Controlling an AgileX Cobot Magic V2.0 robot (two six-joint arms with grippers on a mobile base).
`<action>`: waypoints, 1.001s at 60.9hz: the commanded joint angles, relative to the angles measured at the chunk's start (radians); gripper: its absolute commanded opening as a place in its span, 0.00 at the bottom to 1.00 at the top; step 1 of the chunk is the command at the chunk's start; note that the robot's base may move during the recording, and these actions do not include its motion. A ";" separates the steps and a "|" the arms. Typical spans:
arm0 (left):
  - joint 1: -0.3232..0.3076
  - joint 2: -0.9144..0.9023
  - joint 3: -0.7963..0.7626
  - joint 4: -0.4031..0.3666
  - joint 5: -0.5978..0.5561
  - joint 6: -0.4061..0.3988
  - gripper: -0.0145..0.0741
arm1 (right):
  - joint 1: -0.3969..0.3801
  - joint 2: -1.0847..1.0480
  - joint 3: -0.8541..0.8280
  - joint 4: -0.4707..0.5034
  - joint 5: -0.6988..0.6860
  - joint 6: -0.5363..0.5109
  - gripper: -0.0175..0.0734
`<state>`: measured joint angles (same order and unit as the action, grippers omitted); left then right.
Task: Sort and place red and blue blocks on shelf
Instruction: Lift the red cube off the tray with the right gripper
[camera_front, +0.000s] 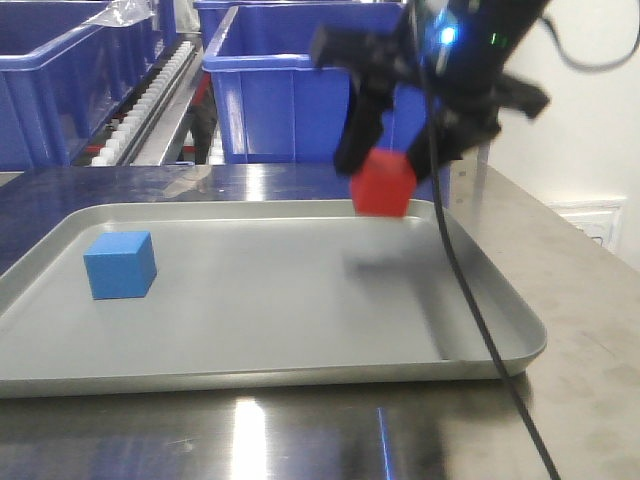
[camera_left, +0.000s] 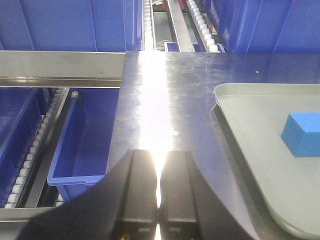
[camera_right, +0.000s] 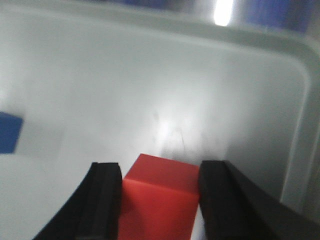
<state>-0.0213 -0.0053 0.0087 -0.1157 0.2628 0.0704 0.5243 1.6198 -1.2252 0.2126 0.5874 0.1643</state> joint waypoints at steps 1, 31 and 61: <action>-0.001 -0.014 0.024 -0.003 -0.084 -0.009 0.30 | -0.002 -0.091 -0.036 -0.027 -0.102 -0.005 0.25; -0.001 -0.014 0.024 -0.003 -0.084 -0.009 0.30 | -0.046 -0.275 -0.035 -0.199 -0.206 -0.005 0.25; -0.001 -0.014 0.024 -0.003 -0.084 -0.009 0.30 | -0.206 -0.465 0.042 -0.200 -0.239 -0.005 0.25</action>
<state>-0.0213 -0.0053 0.0087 -0.1157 0.2628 0.0704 0.3438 1.2206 -1.1752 0.0228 0.4497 0.1643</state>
